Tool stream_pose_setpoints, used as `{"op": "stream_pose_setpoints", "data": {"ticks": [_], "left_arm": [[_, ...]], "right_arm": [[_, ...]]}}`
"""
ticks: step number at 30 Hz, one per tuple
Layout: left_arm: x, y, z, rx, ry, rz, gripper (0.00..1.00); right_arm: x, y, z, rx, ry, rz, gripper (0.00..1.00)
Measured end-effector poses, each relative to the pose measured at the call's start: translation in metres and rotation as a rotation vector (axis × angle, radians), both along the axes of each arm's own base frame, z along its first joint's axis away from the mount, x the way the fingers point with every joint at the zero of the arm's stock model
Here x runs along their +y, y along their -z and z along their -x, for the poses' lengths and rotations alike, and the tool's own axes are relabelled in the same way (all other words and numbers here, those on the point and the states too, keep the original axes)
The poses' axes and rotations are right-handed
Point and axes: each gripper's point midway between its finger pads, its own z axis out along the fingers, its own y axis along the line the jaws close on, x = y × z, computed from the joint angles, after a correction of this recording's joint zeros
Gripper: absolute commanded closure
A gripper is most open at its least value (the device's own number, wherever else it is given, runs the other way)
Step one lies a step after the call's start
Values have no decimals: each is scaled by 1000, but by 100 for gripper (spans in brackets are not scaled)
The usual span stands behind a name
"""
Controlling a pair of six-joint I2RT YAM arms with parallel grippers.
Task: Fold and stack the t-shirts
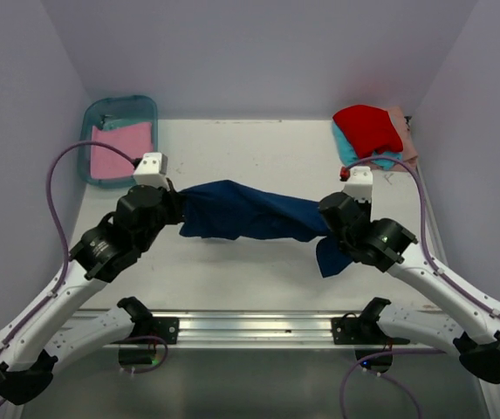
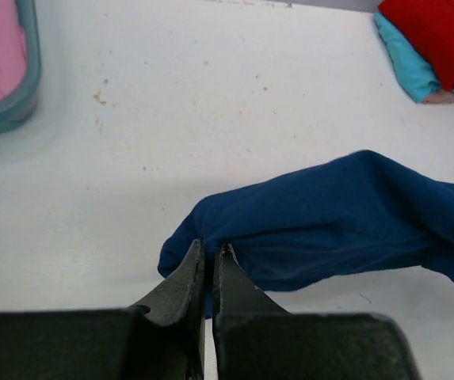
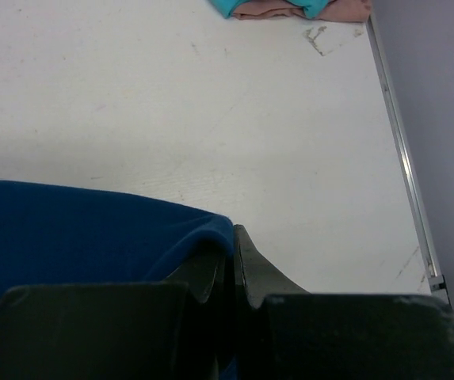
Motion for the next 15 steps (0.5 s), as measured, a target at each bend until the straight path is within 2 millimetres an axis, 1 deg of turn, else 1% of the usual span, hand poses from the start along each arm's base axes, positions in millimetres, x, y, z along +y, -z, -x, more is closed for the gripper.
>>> {"op": "stream_pose_setpoints", "data": {"ticks": [3, 7, 11, 15], "left_arm": [[13, -30, 9, -26, -36, 22, 100], [25, -51, 21, -15, -56, 35, 100], [30, -73, 35, -25, -43, 80, 100], [32, -101, 53, -51, 5, 155, 100]], "right_arm": [[-7, -2, 4, -2, 20, -5, 100], [-9, -1, 6, 12, 28, -7, 100], [-3, -5, 7, 21, 6, -43, 100], [9, -7, 14, 37, -68, -120, 100]]}}
